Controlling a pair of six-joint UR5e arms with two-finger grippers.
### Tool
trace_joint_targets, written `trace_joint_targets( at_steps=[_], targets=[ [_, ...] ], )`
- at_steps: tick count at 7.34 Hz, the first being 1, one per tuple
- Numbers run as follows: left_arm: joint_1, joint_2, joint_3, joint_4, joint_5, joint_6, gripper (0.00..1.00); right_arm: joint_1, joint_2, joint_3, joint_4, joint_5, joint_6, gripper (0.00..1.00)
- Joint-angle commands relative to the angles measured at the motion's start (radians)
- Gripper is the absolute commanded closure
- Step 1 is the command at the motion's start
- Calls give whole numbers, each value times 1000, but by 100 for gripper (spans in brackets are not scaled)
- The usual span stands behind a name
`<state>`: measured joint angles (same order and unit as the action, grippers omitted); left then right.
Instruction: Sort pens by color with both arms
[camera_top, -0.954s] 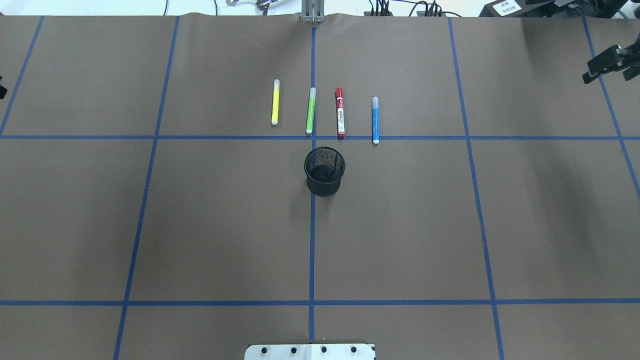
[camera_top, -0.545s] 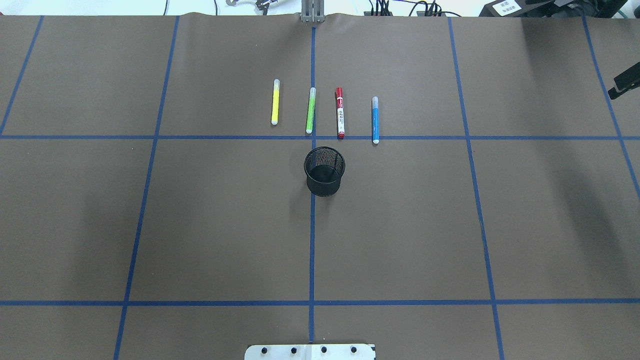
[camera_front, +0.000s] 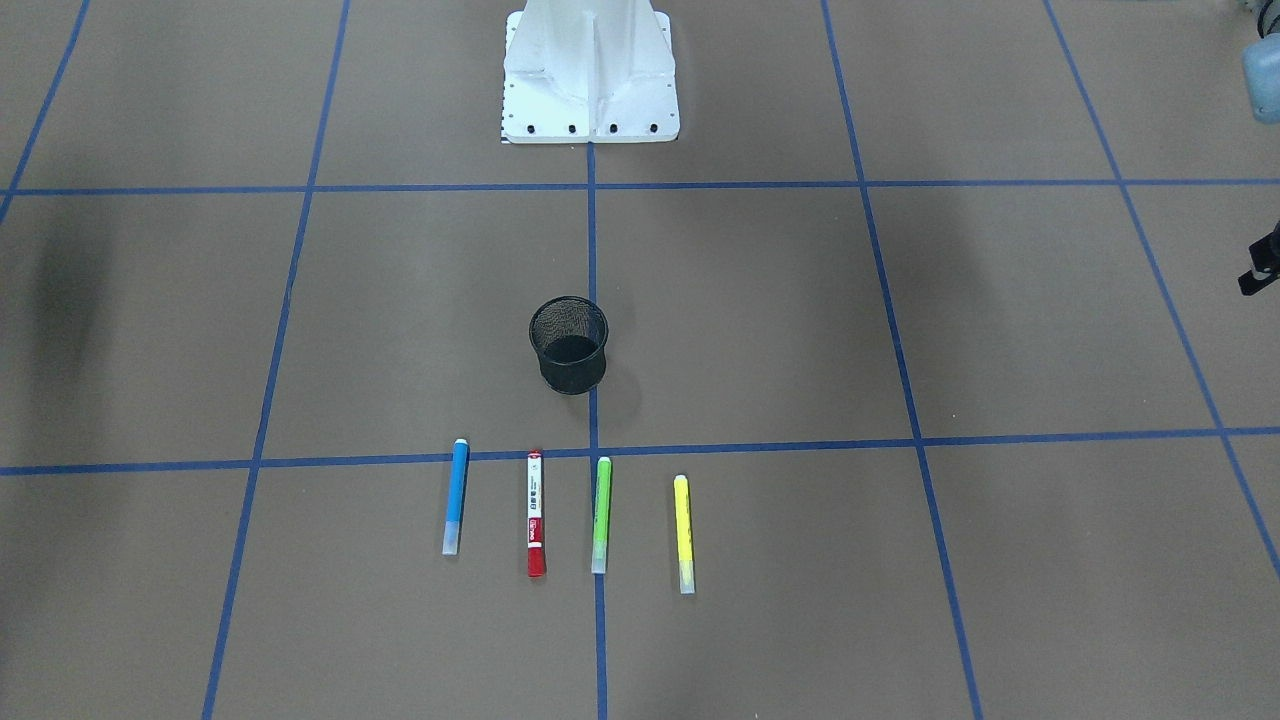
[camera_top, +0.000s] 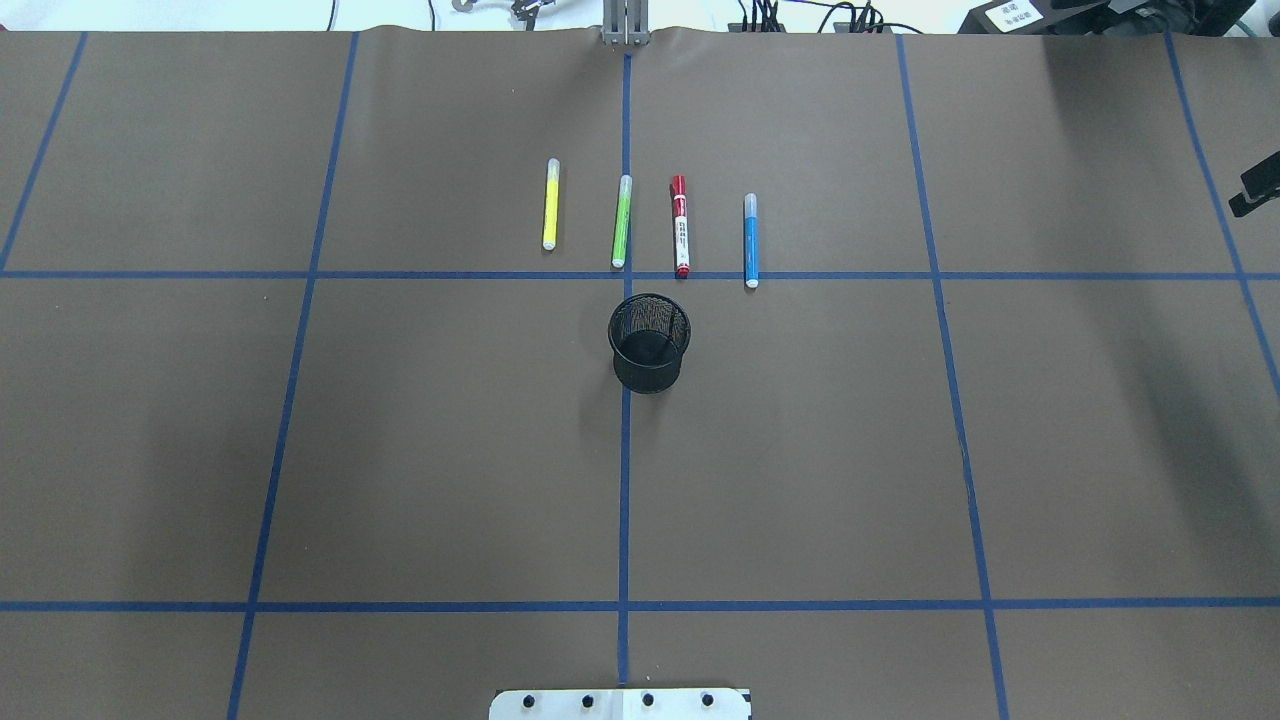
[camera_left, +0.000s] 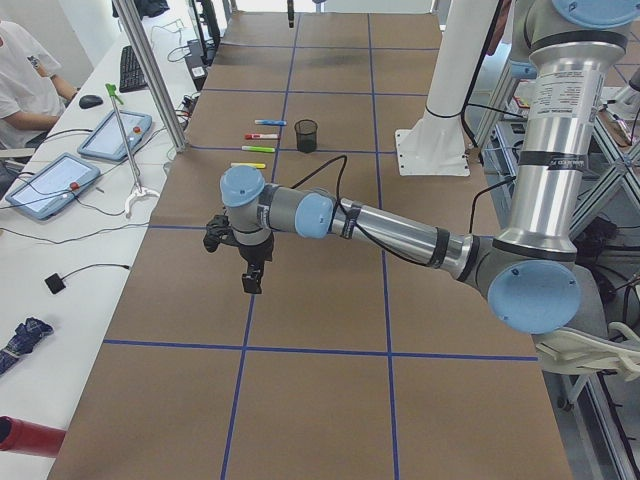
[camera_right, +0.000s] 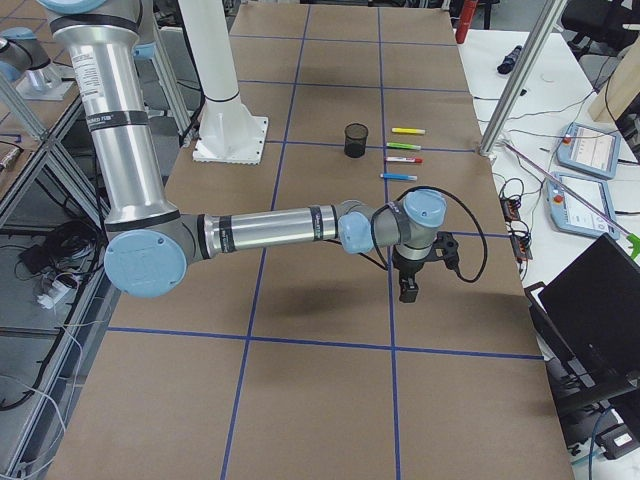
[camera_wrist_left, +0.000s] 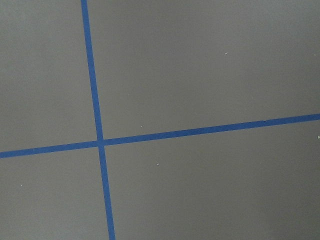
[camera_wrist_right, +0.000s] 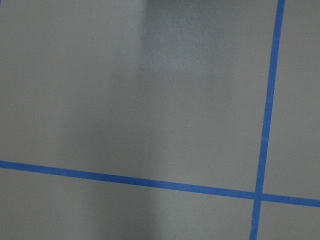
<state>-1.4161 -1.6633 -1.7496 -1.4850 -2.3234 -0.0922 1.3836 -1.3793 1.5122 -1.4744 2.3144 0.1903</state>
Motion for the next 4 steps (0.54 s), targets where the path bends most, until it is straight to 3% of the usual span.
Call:
trace_joint_targets(
  at_steps=[1,4],
  targets=[
    [-6,26,8,-3,-1,-4,1,3,-6,0,-3,6,1,1],
    [-50,36,53,-8,-16,-4,1,43,-26,14,-41,55,1,1]
  ],
)
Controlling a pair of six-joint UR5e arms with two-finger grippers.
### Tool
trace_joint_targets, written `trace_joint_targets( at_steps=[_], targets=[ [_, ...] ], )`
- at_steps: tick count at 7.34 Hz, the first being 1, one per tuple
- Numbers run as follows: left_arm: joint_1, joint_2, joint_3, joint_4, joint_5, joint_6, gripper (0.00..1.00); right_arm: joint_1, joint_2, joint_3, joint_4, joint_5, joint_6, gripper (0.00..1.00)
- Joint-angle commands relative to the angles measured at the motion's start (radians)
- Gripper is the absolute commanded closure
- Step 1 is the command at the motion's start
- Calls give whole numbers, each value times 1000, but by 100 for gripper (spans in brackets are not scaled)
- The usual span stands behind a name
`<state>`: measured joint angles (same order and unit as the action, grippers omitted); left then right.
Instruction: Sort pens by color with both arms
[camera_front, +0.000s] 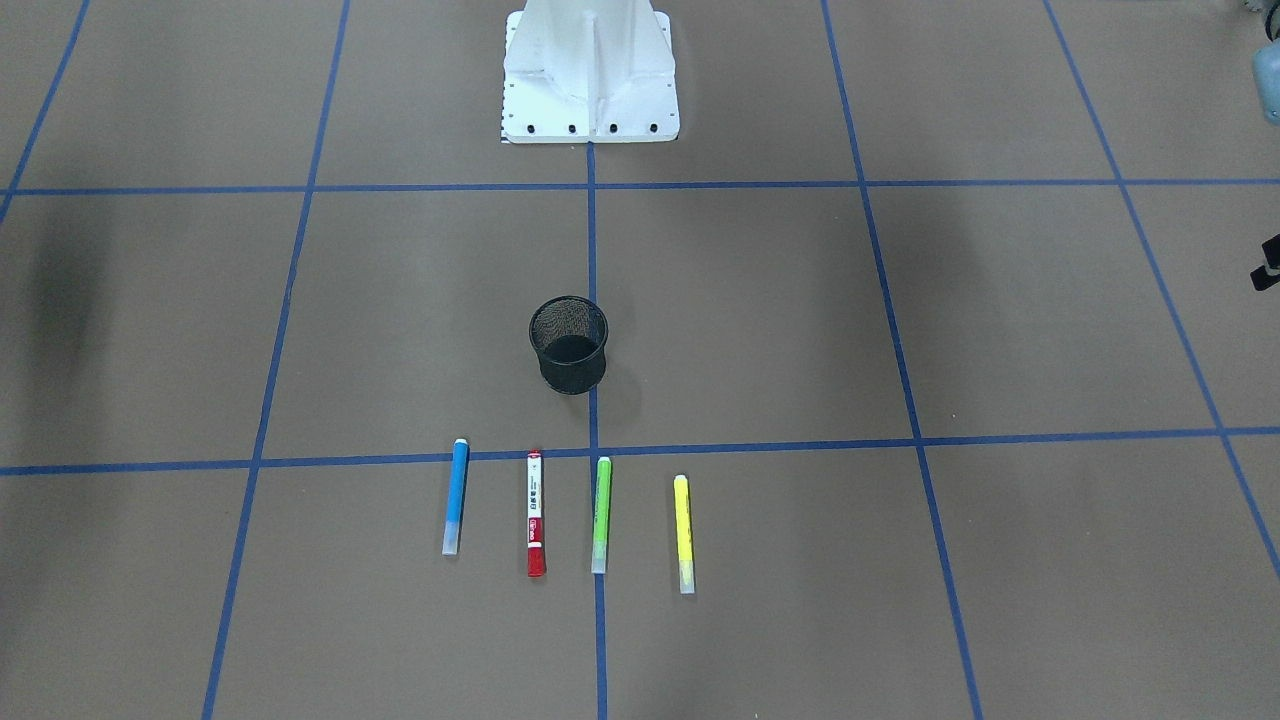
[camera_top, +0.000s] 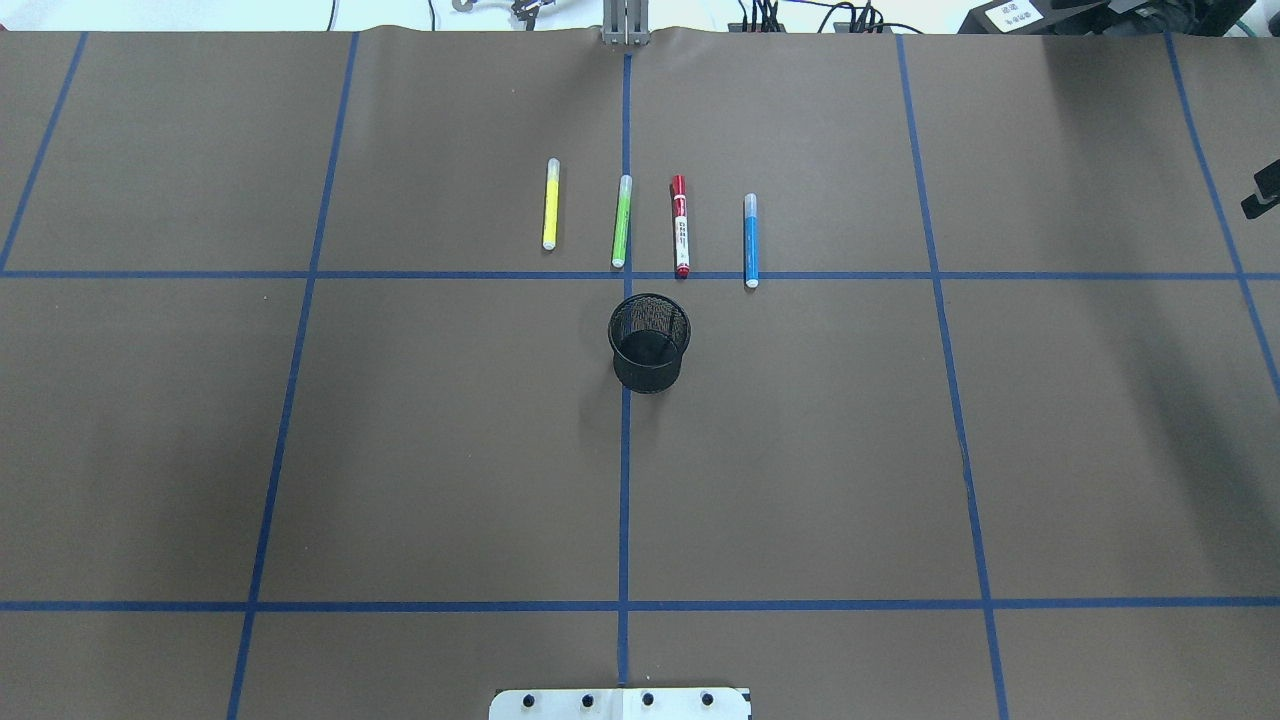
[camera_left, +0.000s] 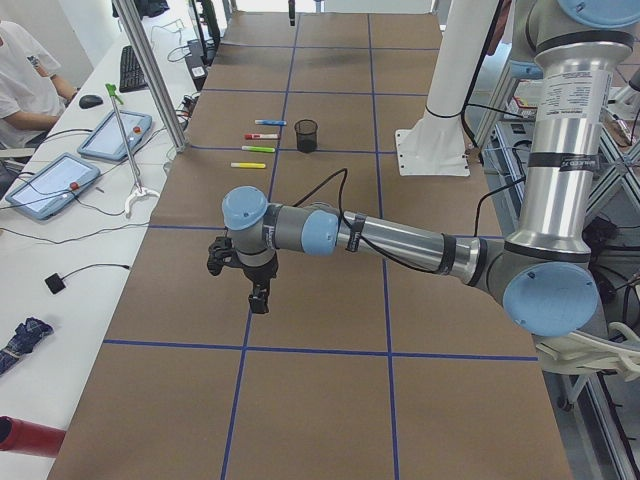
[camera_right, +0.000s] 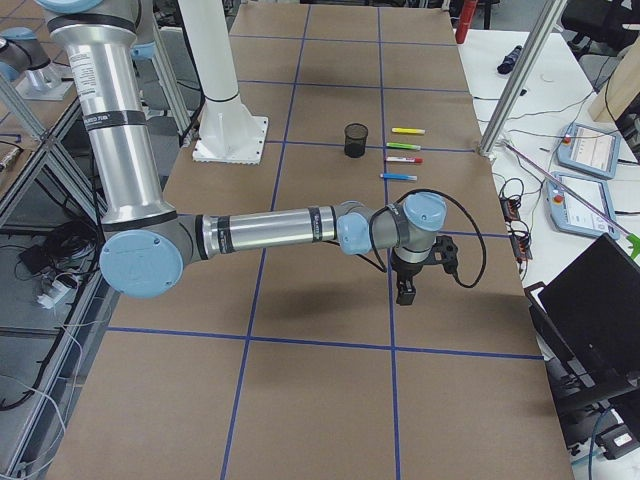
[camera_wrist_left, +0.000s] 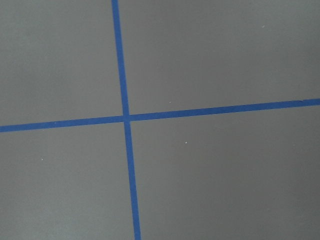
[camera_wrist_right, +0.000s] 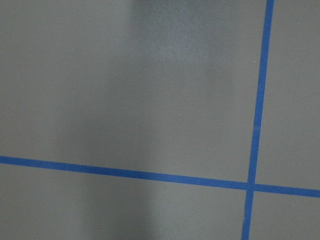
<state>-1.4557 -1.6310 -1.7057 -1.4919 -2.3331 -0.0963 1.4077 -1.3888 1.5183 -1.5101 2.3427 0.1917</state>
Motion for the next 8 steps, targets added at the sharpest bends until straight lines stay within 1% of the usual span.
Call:
trace_joint_targets(
  at_steps=[1,4,8],
  targets=[
    [-18,22,9,-4,-9,1,1,22,-21,11,-6,27,0,1],
    [-22,25,8,-5,-29,-5,1,22,-22,13,-2,15,-3,1],
    [-22,23,0,-5,-29,-5,0,22,-32,16,5,12,-3,1]
  ],
)
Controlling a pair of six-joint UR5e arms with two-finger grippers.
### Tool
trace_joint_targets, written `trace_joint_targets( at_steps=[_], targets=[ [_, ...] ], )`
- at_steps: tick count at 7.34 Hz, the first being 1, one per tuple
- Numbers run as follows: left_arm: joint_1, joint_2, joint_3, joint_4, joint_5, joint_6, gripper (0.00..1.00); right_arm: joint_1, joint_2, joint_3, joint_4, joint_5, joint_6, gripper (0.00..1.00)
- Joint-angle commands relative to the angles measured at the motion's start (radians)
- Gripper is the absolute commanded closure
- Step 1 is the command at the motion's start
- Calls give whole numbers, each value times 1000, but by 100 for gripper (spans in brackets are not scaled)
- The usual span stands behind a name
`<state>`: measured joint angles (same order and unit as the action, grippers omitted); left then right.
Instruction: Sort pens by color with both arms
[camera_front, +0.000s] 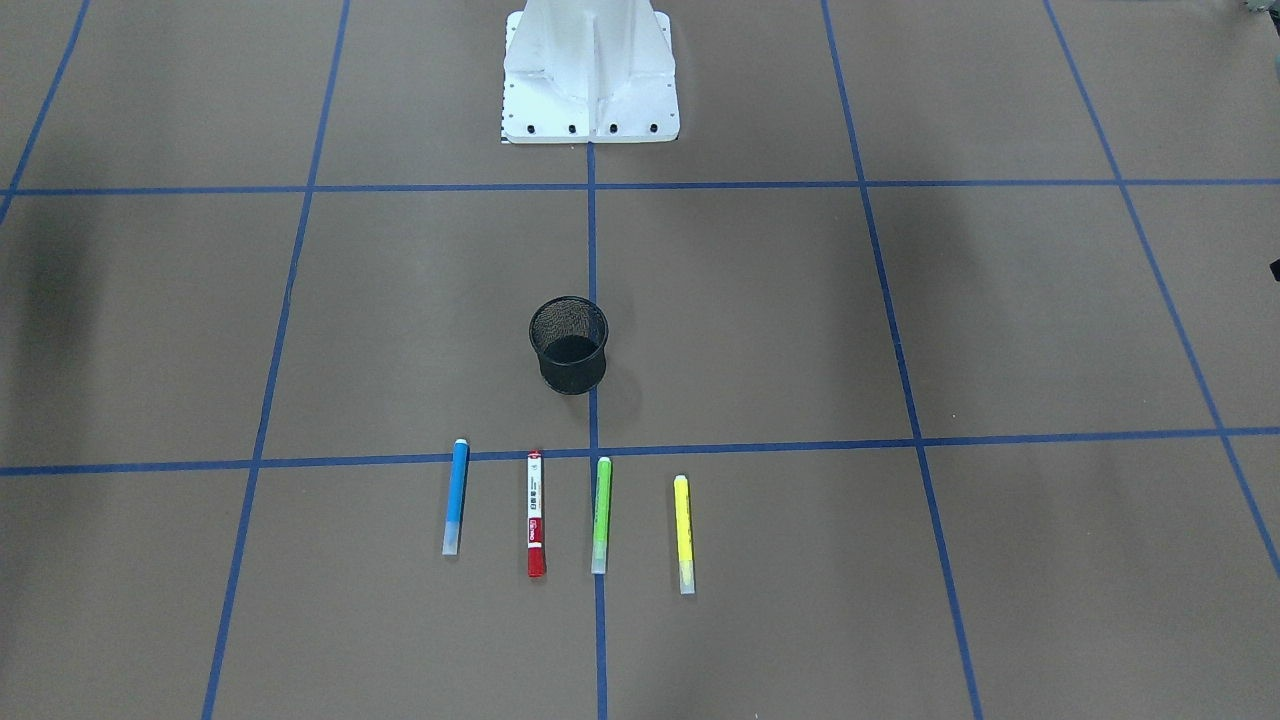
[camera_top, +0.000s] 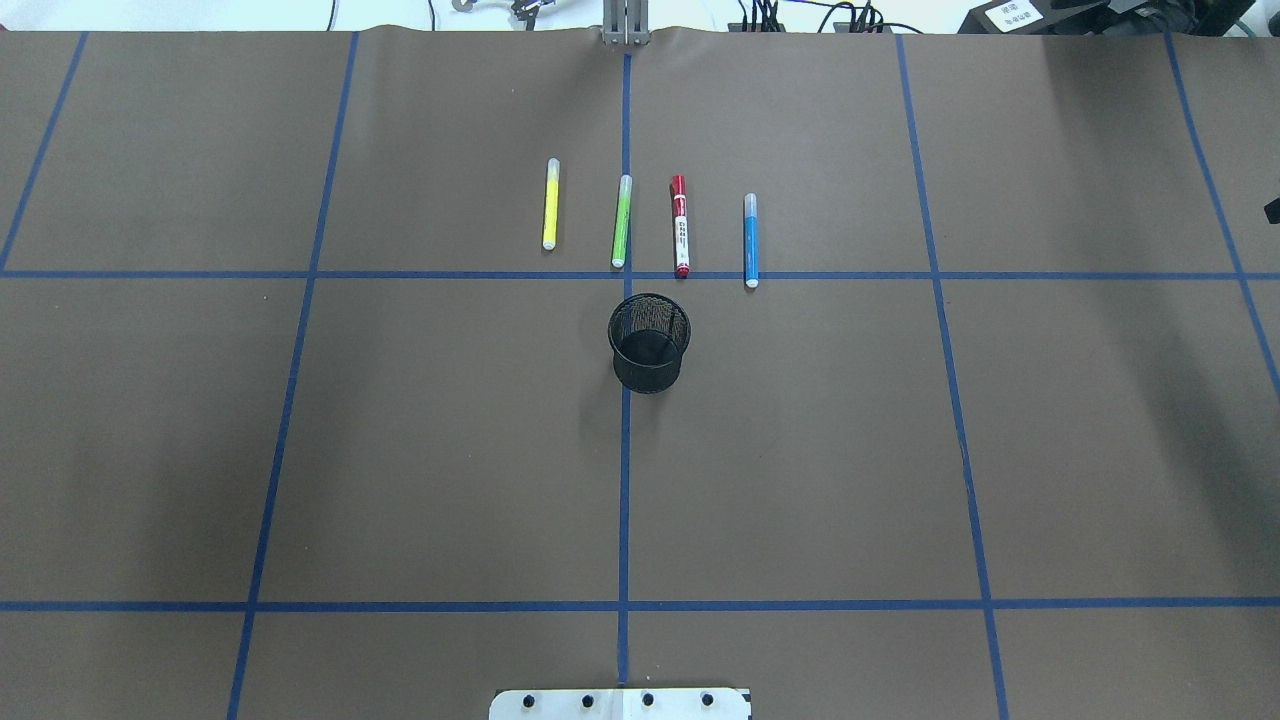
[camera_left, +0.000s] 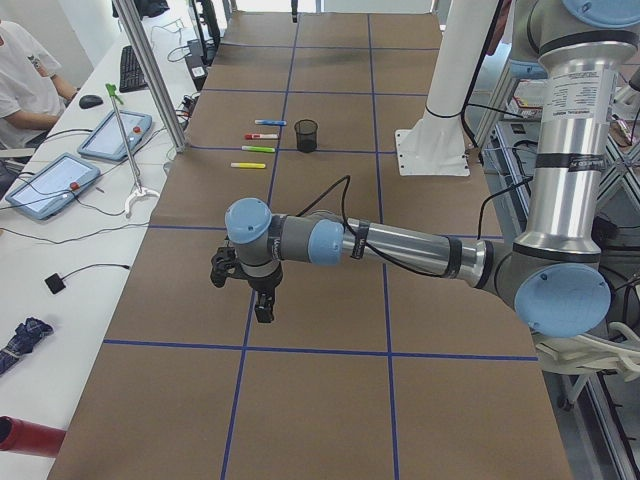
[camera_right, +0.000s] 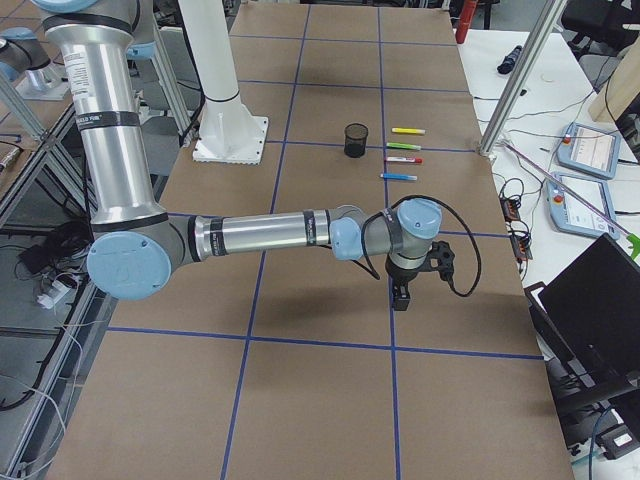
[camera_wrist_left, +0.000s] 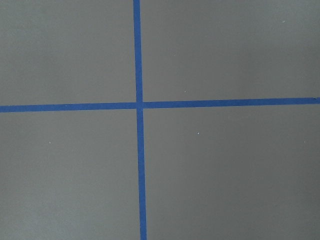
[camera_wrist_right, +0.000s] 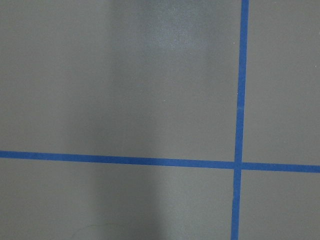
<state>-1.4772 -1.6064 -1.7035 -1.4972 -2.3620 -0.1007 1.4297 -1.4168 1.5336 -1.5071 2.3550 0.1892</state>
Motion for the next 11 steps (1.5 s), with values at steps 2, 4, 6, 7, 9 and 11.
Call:
trace_joint_targets(
  at_steps=[2,4,6,7,9,11],
  targets=[
    [1,-3,-2,-2,0,-1,0,2,-4,2,5,1,-1,1],
    [3,-3,-1,-2,0,1,0,2,-2,2,5,6,-1,1],
    [3,-13,-2,-6,0,3,0,2,-4,5,7,6,-1,1],
    [6,-18,-4,-6,1,4,0,3,-4,14,5,7,-1,1],
    [3,-12,1,-34,3,3,0,8,-8,23,5,9,1,1],
    [3,-6,1,-34,3,1,0,8,-10,23,5,9,1,1]
  ],
)
